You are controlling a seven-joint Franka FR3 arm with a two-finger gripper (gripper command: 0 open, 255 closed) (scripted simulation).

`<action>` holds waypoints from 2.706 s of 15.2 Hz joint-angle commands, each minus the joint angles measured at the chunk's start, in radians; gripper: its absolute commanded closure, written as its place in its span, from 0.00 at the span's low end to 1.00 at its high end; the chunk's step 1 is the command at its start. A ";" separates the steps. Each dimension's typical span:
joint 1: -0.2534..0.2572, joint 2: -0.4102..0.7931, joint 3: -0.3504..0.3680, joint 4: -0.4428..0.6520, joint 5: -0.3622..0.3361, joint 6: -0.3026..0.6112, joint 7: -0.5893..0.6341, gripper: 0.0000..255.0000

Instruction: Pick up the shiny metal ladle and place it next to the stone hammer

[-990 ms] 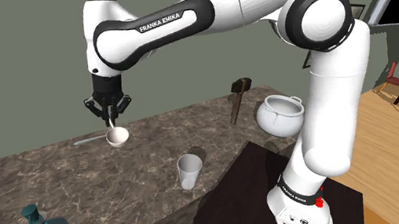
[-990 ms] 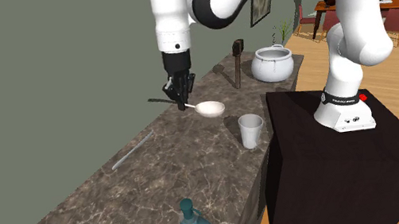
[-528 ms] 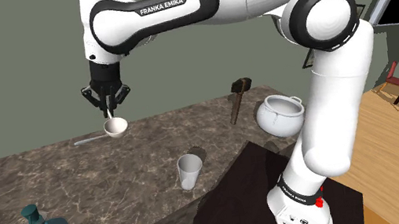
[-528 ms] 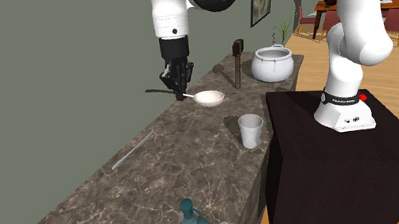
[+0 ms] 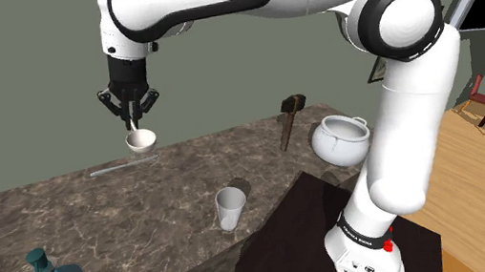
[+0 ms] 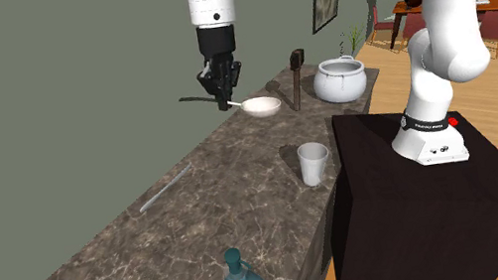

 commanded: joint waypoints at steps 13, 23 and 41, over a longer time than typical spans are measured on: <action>-0.139 -0.428 -0.130 -0.483 0.144 0.041 -0.315 1.00; -0.215 -0.659 -0.286 -0.696 0.126 -0.006 -0.539 1.00; -0.351 -0.809 -0.525 -0.879 -0.011 -0.003 -0.834 1.00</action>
